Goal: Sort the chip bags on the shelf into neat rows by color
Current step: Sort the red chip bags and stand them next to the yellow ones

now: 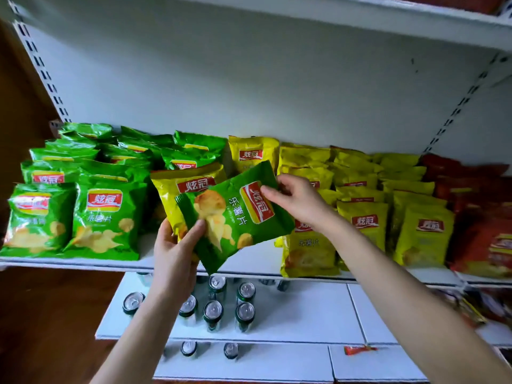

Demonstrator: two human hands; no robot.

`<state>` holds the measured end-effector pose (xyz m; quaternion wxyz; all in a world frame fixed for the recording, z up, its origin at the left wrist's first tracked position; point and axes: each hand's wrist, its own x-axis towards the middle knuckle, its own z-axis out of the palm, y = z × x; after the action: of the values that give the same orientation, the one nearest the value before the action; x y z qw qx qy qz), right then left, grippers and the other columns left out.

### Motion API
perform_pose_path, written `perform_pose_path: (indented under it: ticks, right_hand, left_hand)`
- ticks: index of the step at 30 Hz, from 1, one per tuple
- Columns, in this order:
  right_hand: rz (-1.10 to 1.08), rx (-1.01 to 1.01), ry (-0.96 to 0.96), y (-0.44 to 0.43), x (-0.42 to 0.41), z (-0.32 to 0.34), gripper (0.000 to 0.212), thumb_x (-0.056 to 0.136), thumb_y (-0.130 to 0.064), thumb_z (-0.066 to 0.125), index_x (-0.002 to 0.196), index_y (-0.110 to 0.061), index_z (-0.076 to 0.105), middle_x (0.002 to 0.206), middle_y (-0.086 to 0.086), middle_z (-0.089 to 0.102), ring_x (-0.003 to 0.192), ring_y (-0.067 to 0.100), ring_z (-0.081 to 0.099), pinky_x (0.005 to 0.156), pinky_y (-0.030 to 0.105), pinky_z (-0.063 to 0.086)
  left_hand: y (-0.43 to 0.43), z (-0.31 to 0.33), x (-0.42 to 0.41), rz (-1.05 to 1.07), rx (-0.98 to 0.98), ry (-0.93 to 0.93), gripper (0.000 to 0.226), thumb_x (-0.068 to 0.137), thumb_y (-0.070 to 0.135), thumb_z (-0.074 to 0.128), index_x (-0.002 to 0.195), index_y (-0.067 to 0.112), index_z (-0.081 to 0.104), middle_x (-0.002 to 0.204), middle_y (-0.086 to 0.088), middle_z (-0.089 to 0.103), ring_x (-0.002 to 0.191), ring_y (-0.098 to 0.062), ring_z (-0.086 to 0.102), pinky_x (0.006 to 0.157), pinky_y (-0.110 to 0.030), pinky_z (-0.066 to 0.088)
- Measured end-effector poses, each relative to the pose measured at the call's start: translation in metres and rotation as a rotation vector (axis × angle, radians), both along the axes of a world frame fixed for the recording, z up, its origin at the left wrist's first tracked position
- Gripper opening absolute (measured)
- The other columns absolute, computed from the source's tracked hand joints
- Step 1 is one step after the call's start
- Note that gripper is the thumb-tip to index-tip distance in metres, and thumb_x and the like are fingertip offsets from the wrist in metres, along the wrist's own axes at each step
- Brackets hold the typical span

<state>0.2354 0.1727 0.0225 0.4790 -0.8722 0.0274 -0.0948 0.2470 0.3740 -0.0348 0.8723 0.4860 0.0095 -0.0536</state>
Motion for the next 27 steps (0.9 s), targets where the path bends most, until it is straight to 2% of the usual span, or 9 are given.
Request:
perform_pose_path:
  ticks: [2, 4, 6, 8, 14, 18, 21, 25, 27]
  right_hand:
    - [-0.021, 0.097, -0.033, 0.005, -0.011, 0.0, 0.01, 0.087, -0.017, 0.061, 0.081, -0.023, 0.058, 0.083, -0.008, 0.064, 0.076, 0.0, 0.061, 0.069, 0.019, 0.049]
    - [-0.045, 0.169, -0.053, 0.006, -0.017, 0.002, 0.013, 0.087, -0.011, 0.061, 0.082, -0.023, 0.059, 0.084, -0.009, 0.064, 0.072, -0.007, 0.061, 0.068, 0.012, 0.049]
    - [-0.054, 0.189, -0.032, 0.006, -0.021, 0.004, 0.011, 0.086, -0.01, 0.061, 0.087, -0.021, 0.06, 0.088, -0.008, 0.065, 0.077, -0.001, 0.062, 0.073, 0.017, 0.052]
    - [-0.047, 0.184, 0.005, 0.008, -0.022, 0.007, 0.008, 0.086, -0.012, 0.061, 0.09, -0.019, 0.06, 0.09, -0.008, 0.066, 0.081, 0.003, 0.062, 0.076, 0.021, 0.052]
    - [0.053, 0.16, 0.073, 0.008, -0.014, 0.01, 0.015, 0.086, -0.009, 0.059, 0.096, -0.02, 0.059, 0.094, -0.011, 0.064, 0.084, -0.003, 0.06, 0.074, 0.013, 0.052]
    - [0.028, 0.117, 0.0, -0.005, 0.013, 0.023, 0.017, 0.088, -0.003, 0.056, 0.097, -0.018, 0.058, 0.092, -0.007, 0.064, 0.08, -0.002, 0.062, 0.075, 0.016, 0.051]
    - [-0.001, 0.06, -0.063, -0.013, 0.041, 0.041, 0.018, 0.089, -0.002, 0.054, 0.102, -0.014, 0.056, 0.091, -0.006, 0.062, 0.072, -0.008, 0.062, 0.071, 0.011, 0.05]
    - [0.137, -0.169, -0.009, -0.001, 0.078, 0.05, 0.01, 0.089, -0.003, 0.055, 0.097, -0.009, 0.057, 0.094, 0.011, 0.063, 0.08, 0.013, 0.058, 0.072, 0.022, 0.047]
    - [0.208, -0.277, 0.035, 0.014, 0.096, 0.043, 0.008, 0.089, -0.003, 0.056, 0.096, -0.004, 0.058, 0.097, 0.021, 0.064, 0.087, 0.023, 0.059, 0.073, 0.032, 0.047]
  left_hand:
    - [0.005, -0.001, -0.003, -0.036, 0.011, -0.006, 0.02, 0.087, -0.001, 0.056, 0.104, 0.01, 0.055, 0.086, -0.005, 0.062, 0.069, -0.007, 0.067, 0.063, -0.021, 0.056]
    - [0.011, -0.002, -0.006, -0.069, 0.026, -0.023, 0.022, 0.084, 0.003, 0.06, 0.105, 0.009, 0.054, 0.086, -0.005, 0.062, 0.07, -0.007, 0.066, 0.062, -0.021, 0.056]
    - [0.017, -0.003, -0.007, -0.094, 0.043, -0.042, 0.031, 0.081, 0.007, 0.061, 0.111, 0.007, 0.053, 0.089, -0.005, 0.063, 0.072, -0.008, 0.066, 0.06, -0.022, 0.055]
    - [0.021, -0.004, -0.007, -0.097, 0.06, -0.05, 0.028, 0.083, 0.001, 0.06, 0.11, 0.007, 0.053, 0.09, -0.006, 0.063, 0.073, -0.009, 0.066, 0.058, -0.022, 0.055]
    - [0.027, -0.005, -0.001, -0.035, 0.069, -0.055, 0.022, 0.086, -0.006, 0.057, 0.097, 0.013, 0.056, 0.087, -0.007, 0.062, 0.071, -0.011, 0.066, 0.054, -0.02, 0.053]
    - [0.051, -0.011, 0.006, 0.071, 0.112, -0.049, 0.031, 0.073, 0.003, 0.073, 0.096, 0.016, 0.058, 0.088, -0.006, 0.066, 0.078, -0.02, 0.064, 0.061, -0.021, 0.055]
    - [0.077, -0.021, 0.006, 0.153, 0.158, -0.012, 0.034, 0.066, 0.009, 0.074, 0.095, 0.017, 0.059, 0.092, -0.01, 0.065, 0.083, -0.025, 0.063, 0.068, -0.026, 0.057]
    - [0.104, -0.033, -0.006, 0.235, 0.165, 0.014, 0.025, 0.08, -0.004, 0.065, 0.095, 0.017, 0.062, 0.092, -0.011, 0.067, 0.082, -0.024, 0.065, 0.069, -0.028, 0.057]
    - [0.115, -0.037, -0.013, 0.27, 0.157, 0.018, 0.026, 0.075, 0.0, 0.069, 0.095, 0.016, 0.062, 0.09, -0.01, 0.068, 0.077, -0.02, 0.067, 0.069, -0.028, 0.057]
